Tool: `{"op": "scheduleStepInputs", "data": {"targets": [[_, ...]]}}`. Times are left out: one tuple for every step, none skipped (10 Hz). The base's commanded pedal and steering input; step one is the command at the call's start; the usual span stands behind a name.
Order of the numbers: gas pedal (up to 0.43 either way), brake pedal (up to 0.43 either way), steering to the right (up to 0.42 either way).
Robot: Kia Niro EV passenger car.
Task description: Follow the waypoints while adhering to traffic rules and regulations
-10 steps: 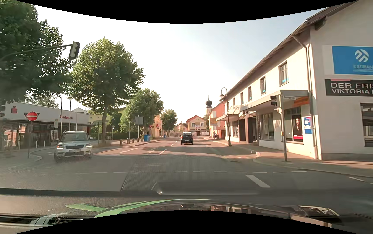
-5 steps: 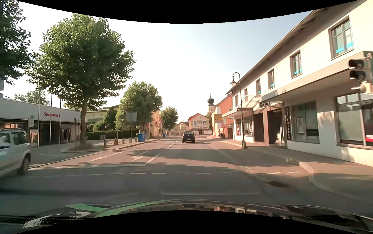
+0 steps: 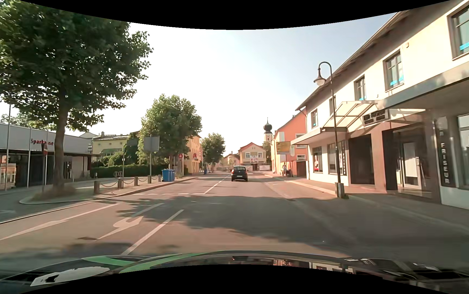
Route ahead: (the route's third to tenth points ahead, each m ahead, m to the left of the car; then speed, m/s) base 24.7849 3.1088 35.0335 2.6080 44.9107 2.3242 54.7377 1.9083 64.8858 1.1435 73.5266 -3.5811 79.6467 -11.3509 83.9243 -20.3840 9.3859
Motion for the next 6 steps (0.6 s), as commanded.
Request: {"op": "scheduleStepInputs", "data": {"targets": [[0.079, 0.0, -0.01], [0.079, 0.0, -0.008], [0.079, 0.0, -0.006], [0.079, 0.0, -0.005], [0.079, 0.0, -0.004], [0.079, 0.0, -0.004]]}}
